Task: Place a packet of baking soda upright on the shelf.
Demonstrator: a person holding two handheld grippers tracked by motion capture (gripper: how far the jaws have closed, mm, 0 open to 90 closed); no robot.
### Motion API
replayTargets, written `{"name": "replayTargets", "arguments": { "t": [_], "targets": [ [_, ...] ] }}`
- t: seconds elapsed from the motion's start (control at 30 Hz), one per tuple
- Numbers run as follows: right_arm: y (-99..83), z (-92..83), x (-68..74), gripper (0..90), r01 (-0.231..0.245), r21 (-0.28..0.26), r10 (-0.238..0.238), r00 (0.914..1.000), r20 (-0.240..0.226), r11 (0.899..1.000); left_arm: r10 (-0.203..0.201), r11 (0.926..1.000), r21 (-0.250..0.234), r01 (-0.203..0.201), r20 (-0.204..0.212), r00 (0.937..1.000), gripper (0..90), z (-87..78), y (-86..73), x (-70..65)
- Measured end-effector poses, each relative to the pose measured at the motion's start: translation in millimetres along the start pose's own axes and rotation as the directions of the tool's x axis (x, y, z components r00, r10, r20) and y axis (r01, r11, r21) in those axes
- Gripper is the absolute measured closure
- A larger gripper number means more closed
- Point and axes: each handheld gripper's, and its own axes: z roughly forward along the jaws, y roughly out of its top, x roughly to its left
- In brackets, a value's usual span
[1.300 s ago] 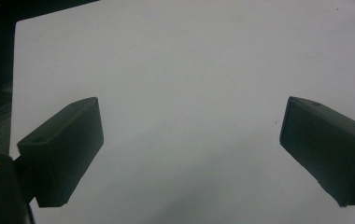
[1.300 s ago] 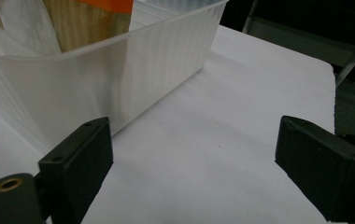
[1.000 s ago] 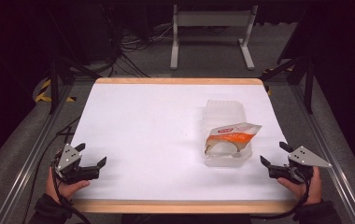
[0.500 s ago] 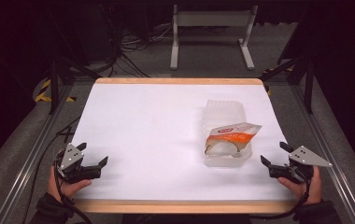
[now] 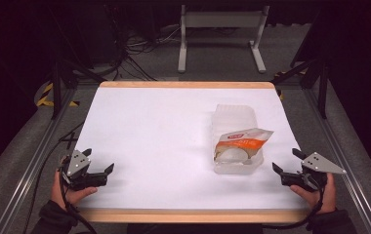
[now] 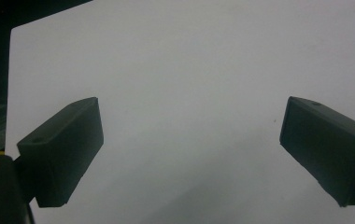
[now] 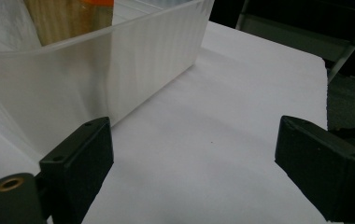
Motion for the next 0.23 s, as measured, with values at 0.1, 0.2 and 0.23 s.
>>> {"name": "replayTargets", "arguments": {
  "t": [0.1, 0.2, 0.23],
  "targets": [
    [-0.2, 0.4, -0.5, 12.4, -0.006, -0.002, 0.006, 1.0, -0.001, 1.0, 0.005, 0.9999, 0.013, -0.005, -0.001, 1.0, 6.7, 1.0, -0.2, -0.2],
    [-0.4, 0.3, -0.6, 12.4, -0.009, -0.001, 0.009, 1.0, -0.002, 1.0, 0.004, 0.9999, 0.011, -0.004, -0.001, 1.0, 6.7, 1.0, -0.8, -0.3],
    [-0.5, 0.2, -0.6, 12.4, -0.009, -0.001, 0.009, 1.0, -0.004, 1.0, 0.0, 0.9999, 0.012, 0.0, -0.002, 1.0, 6.7, 0.9, -0.9, -0.3]
  ]
}}
